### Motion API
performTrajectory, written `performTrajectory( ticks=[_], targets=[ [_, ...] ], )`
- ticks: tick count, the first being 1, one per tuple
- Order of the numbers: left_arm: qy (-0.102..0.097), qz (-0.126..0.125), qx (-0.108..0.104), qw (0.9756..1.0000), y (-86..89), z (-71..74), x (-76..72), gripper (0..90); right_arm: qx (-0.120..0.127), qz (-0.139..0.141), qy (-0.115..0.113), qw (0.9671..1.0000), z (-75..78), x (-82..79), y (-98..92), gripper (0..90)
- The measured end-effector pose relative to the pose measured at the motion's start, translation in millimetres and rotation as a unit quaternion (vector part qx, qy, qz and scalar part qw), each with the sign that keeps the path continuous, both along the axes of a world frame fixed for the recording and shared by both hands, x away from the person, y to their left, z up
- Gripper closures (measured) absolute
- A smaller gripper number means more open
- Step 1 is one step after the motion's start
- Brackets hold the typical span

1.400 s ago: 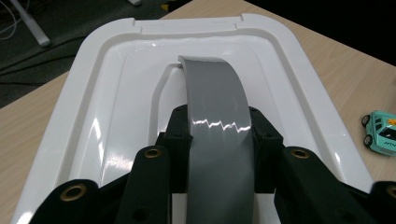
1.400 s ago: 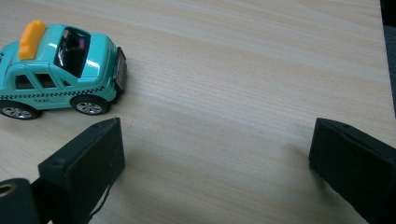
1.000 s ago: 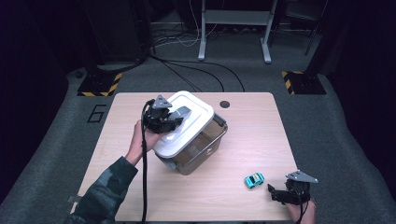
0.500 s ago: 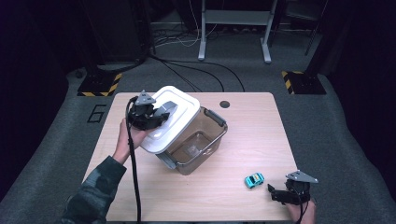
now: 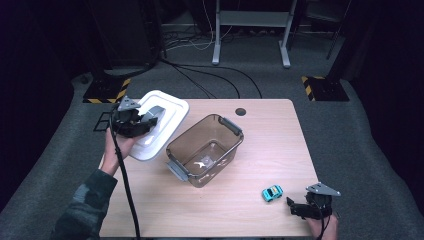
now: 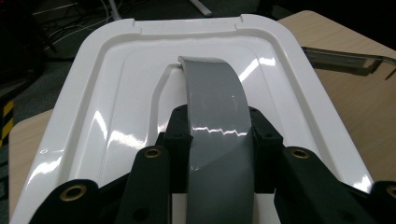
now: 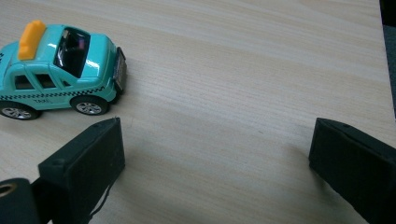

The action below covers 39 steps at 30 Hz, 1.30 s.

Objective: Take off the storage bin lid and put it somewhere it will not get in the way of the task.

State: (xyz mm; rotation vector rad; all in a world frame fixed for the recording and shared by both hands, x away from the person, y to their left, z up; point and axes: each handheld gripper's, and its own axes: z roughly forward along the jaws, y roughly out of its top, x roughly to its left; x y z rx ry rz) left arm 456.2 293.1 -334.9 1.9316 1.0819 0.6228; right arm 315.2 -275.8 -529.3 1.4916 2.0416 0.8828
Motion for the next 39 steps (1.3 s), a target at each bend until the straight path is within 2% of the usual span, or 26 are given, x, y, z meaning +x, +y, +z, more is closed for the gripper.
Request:
performTrajectory(
  ticks=[9,16,22,26,31,37,39],
  targets=[
    [0.009,0.042,-0.007,0.9991,31.5,-17.1,8.2,66.7,-0.002,0.001,0.0,1.0,-0.1,0.0,-0.2,3.0],
    [0.013,0.085,-0.008,0.9962,51.7,-35.9,14.1,66.7,0.0,-0.001,0.0,1.0,0.0,0.1,0.1,3.0],
    [0.024,0.116,-0.019,0.9927,64.6,-62.9,22.5,66.7,0.0,-0.001,0.0,1.0,0.0,0.0,0.1,3.0],
    [0.041,0.132,-0.024,0.9902,70.2,-81.7,28.3,66.7,0.0,-0.002,-0.001,1.0,0.0,0.0,0.1,3.1],
    [0.069,0.149,-0.027,0.9861,76.9,-106.4,33.1,66.7,-0.003,0.001,-0.001,1.0,-0.1,0.0,-0.4,3.1],
    [0.084,0.167,-0.036,0.9818,80.3,-128.3,35.7,66.7,-0.002,-0.001,0.0,1.0,-0.1,-0.1,-0.2,3.1],
    [0.095,0.175,-0.034,0.9794,80.0,-135.8,37.8,66.7,-0.002,-0.001,0.0,1.0,-0.1,-0.1,-0.2,3.1]
  ],
)
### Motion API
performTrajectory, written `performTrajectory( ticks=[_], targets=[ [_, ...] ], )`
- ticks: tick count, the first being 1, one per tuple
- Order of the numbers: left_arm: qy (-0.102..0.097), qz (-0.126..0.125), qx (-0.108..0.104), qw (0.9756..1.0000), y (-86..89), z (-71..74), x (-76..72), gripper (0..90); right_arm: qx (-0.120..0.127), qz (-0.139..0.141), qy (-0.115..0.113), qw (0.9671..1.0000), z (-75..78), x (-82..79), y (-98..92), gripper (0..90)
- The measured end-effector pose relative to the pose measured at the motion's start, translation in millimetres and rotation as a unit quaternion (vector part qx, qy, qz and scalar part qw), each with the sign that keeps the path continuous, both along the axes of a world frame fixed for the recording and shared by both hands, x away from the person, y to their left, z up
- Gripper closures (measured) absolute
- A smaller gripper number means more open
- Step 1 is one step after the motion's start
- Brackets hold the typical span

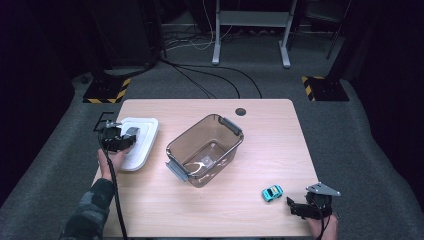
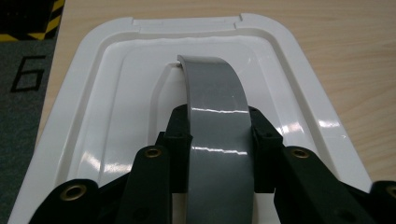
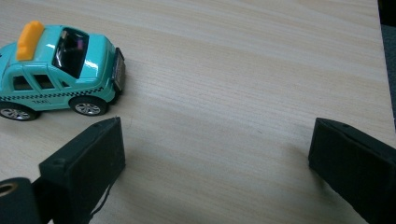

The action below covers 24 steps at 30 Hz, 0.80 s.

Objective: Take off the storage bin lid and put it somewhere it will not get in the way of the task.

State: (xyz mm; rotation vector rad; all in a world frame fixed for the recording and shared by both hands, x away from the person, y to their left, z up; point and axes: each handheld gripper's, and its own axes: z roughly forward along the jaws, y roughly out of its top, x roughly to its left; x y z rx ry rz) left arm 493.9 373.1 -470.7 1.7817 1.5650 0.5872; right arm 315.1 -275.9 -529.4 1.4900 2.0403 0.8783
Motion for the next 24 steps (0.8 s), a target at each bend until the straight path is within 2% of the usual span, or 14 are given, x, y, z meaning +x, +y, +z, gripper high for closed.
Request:
performTrajectory(
  ticks=[4,11,18,24],
  targets=[
    [0.012,0.003,-0.001,0.9999,-0.2,-10.6,2.5,66.7,-0.001,0.001,-0.001,1.0,0.0,0.1,-0.3,3.2],
    [0.021,0.012,-0.008,0.9997,-0.4,-24.9,4.7,66.7,-0.001,0.001,-0.001,1.0,0.0,0.1,-0.2,3.2],
    [0.032,0.008,0.014,0.9994,-4.0,-33.9,4.3,66.7,-0.001,0.001,-0.001,1.0,0.0,0.1,-0.3,3.2],
    [0.031,0.012,0.017,0.9993,-5.7,-35.1,4.6,66.7,0.0,0.0,0.0,1.0,0.0,-0.1,0.0,3.2]
  ],
)
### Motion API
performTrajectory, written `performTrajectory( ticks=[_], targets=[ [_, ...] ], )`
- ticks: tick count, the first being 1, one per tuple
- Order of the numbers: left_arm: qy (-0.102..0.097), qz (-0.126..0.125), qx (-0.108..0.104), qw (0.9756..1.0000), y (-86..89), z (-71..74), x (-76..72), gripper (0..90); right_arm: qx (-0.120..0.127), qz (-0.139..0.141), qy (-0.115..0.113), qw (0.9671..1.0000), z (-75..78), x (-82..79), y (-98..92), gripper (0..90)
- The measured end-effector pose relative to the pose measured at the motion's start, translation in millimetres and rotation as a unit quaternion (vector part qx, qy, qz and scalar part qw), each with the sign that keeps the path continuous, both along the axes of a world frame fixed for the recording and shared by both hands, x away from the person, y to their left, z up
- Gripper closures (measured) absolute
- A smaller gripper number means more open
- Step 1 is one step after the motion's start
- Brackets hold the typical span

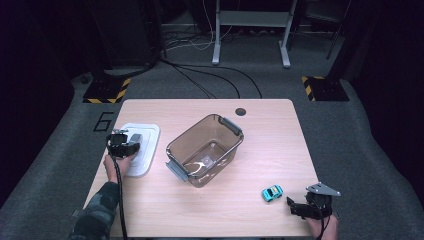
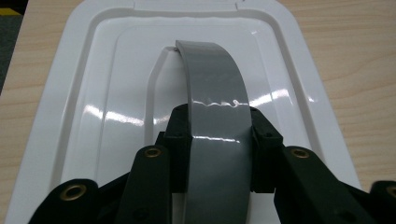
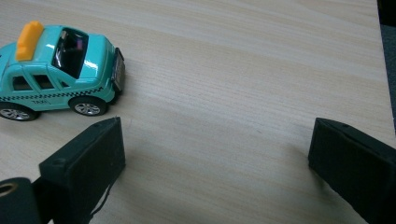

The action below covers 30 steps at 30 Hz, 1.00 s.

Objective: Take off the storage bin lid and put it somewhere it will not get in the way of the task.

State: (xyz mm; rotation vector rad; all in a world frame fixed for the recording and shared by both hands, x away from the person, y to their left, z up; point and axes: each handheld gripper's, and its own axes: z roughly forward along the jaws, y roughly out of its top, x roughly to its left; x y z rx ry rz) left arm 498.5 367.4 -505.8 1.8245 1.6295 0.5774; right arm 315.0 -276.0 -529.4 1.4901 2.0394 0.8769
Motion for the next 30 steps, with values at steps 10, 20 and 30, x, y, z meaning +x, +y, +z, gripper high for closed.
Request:
performTrajectory(
  ticks=[10,20,30],
  targets=[
    [0.026,-0.001,-0.003,0.9997,4.0,6.9,-0.4,42.9,-0.001,0.002,-0.001,1.0,0.0,0.2,-0.3,3.2],
    [0.014,-0.037,0.001,0.9992,0.5,31.0,-20.1,10.8,-0.001,0.002,-0.001,1.0,0.0,0.2,-0.3,3.2],
    [-0.012,-0.088,0.005,0.9961,-15.3,44.3,-50.3,0.0,-0.001,0.001,-0.001,1.0,0.0,0.4,-0.2,3.1]
  ],
)
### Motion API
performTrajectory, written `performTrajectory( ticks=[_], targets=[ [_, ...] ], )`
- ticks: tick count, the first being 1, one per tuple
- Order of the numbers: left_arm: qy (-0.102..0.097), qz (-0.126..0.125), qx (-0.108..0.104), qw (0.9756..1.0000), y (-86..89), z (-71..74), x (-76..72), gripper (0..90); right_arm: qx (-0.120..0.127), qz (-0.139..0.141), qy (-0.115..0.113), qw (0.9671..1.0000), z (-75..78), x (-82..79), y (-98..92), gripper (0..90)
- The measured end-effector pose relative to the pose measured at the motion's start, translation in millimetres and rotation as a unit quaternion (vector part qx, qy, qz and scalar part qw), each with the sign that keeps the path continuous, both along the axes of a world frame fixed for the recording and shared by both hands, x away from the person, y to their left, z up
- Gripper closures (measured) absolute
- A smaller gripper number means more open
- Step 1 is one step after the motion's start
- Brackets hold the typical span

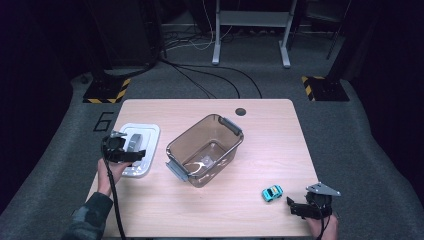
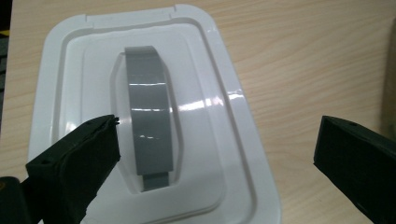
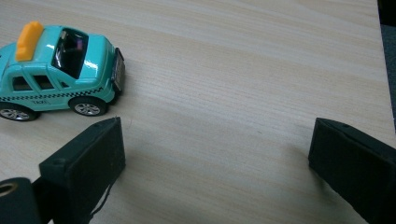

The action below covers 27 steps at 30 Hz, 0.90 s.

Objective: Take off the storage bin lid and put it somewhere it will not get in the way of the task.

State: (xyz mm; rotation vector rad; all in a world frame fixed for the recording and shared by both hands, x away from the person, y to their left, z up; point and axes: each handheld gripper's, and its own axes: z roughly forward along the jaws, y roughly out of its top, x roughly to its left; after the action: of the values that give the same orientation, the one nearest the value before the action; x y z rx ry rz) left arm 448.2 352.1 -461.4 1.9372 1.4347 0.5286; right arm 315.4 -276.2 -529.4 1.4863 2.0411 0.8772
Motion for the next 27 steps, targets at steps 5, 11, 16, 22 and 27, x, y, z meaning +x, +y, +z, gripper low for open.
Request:
performTrajectory(
  ticks=[5,11,16,22,27],
  targets=[
    [-0.014,-0.026,0.009,0.9995,-13.2,2.3,-15.3,0.0,-0.001,0.0,0.0,1.0,0.0,0.2,0.1,3.0],
    [-0.018,-0.054,0.021,0.9982,-28.5,0.0,-27.5,0.0,0.0,-0.001,0.0,1.0,0.0,0.3,0.4,2.9],
    [-0.016,-0.076,0.03,0.9966,-39.4,-5.7,-35.0,0.0,0.001,-0.002,0.001,1.0,0.0,0.2,0.5,2.9],
    [-0.015,-0.1,0.036,0.9942,-54.5,-15.4,-45.2,0.0,0.0,-0.003,0.001,1.0,0.0,0.5,0.9,2.6],
    [-0.015,-0.116,0.039,0.9924,-64.9,-22.4,-53.2,0.0,-0.001,-0.003,0.001,1.0,-0.1,0.7,1.2,2.3]
  ],
)
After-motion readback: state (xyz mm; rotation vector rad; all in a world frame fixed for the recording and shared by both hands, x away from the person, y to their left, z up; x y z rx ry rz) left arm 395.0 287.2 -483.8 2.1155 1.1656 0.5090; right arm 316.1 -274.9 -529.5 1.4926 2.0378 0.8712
